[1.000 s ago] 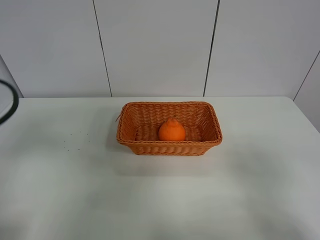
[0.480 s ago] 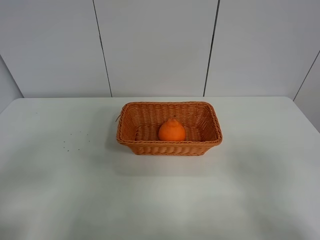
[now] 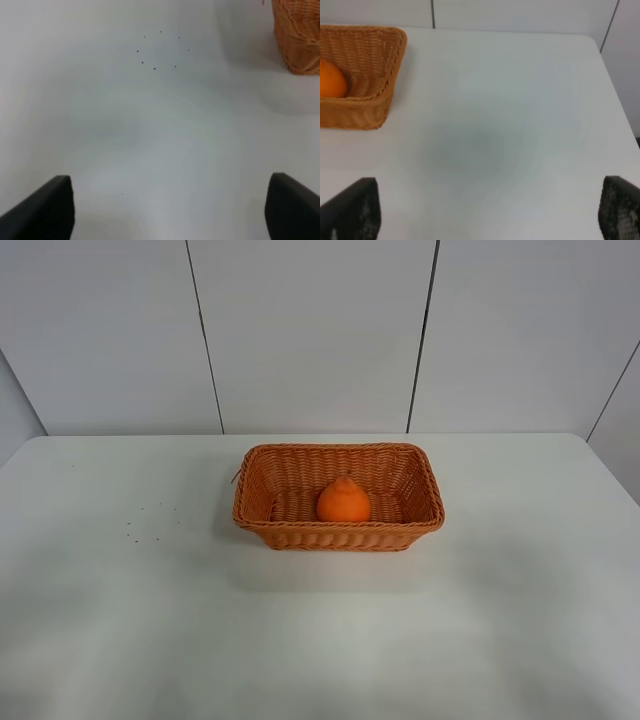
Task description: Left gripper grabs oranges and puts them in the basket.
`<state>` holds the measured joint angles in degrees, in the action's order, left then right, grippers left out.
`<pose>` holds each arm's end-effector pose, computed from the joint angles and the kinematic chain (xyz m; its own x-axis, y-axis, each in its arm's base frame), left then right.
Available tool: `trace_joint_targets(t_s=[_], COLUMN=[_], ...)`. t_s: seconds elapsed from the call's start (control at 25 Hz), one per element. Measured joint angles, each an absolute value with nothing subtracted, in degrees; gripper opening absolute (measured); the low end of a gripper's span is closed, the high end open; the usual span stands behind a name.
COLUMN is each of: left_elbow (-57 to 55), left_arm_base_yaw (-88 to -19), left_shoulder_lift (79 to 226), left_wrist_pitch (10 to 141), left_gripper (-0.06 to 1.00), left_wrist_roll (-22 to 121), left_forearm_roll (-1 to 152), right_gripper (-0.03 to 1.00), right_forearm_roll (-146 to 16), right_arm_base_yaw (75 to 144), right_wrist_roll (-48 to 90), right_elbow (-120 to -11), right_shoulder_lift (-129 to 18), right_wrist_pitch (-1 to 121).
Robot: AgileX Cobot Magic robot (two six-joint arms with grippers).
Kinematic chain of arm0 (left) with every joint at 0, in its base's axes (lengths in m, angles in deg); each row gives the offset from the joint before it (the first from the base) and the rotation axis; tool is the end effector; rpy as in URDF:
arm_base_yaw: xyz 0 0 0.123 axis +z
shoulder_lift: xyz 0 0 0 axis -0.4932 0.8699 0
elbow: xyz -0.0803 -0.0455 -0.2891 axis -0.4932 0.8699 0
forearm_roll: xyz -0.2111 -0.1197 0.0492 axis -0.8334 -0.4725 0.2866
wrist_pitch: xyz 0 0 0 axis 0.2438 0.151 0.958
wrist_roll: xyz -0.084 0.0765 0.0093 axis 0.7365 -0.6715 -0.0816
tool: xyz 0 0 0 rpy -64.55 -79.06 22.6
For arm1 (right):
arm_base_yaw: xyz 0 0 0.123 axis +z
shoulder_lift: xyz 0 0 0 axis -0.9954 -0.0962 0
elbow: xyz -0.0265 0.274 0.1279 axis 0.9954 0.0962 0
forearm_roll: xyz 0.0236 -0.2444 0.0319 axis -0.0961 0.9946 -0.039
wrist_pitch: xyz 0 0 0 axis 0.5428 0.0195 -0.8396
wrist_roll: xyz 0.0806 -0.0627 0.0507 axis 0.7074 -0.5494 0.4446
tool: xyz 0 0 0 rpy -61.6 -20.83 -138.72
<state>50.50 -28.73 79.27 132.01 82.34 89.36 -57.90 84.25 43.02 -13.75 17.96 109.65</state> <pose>-0.0067 -0.0001 0.2629 -0.4556 0.0205 -0.8900 -0.0020 0.9997 0.0240 -0.0058 0.0012 0.2679 -0.4207 -0.0049 -0.9072 -0.0087 1.0000 -0.0013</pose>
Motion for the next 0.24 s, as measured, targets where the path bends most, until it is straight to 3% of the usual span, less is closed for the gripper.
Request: trace_joint_targets(t_s=[0.24], left_elbow=[50.50], left_arm_base_yaw=[-28.73], left_shoulder_lift=[79.27], left_wrist_pitch=[131.99], left_gripper=[0.87], left_wrist_roll=[82.42], left_forearm_roll=[89.36], right_gripper=[0.69], right_forearm_roll=[-57.90], right_arm_base_yaw=[84.25], right_wrist_roll=[43.02], right_elbow=[-13.75], right_shoulder_lift=[17.96], right_wrist_pitch=[109.65])
